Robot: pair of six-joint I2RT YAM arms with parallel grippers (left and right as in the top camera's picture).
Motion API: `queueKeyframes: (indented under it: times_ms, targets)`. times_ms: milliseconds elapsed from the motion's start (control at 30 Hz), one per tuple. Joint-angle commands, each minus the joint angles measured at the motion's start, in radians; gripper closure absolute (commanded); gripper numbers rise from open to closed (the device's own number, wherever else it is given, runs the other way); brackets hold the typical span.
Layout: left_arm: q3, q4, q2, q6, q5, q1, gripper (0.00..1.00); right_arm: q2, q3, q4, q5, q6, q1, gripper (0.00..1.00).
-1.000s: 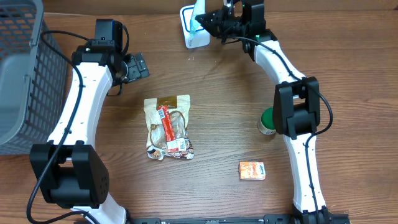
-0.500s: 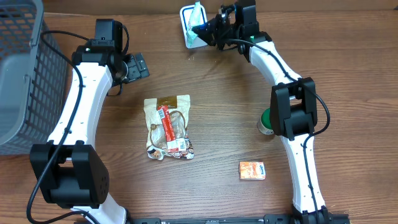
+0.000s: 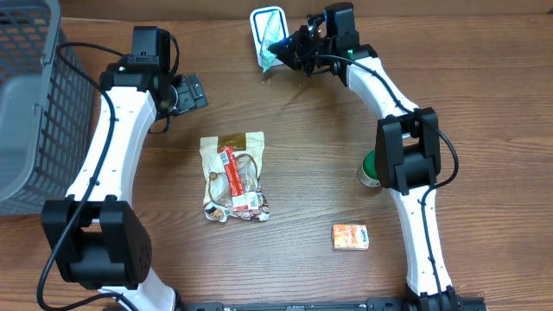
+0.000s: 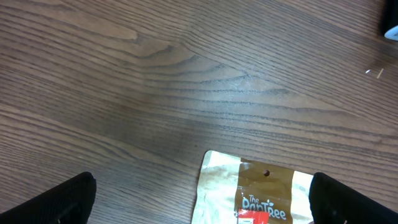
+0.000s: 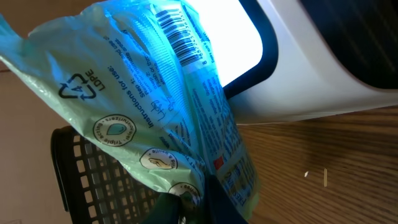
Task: Scan the item barcode
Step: 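Hold the wipes barcode against the scanner window, then carry the wipes pack to the right and drop it on the table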
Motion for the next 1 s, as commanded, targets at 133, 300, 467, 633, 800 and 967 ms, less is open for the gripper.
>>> queueKeyframes:
  times_ms: [133,300,467,633,800,967]
  targets:
    - [0.022,0.002,-0.017,-0.007,0.008,-0.003,0.0,-0.097,0.011,-0.053,0.035,-0.195,0.012,0.96]
    - [0.022,0.002,-0.017,-0.006,0.008,-0.003,0.0,-0.26,0.011,-0.162,0.079,-0.305,0.017,0.96]
    - [0.022,0.002,-0.017,-0.007,0.008,-0.003,0.0,-0.406,0.011,-0.333,0.045,-0.46,0.005,0.96]
    - [0.022,0.002,-0.017,-0.007,0.008,-0.003,0.0,-0.473,0.01,-0.679,0.165,-0.695,-0.022,0.96]
    - [0.022,0.002,-0.017,-0.007,0.008,-0.003,0.0,-0.467,-0.012,-1.08,0.655,-0.79,-0.049,0.96]
    - [0.022,0.002,-0.017,-0.007,0.008,-0.003,0.0,-0.467,-0.085,-1.239,0.98,-0.777,-0.064,0.96]
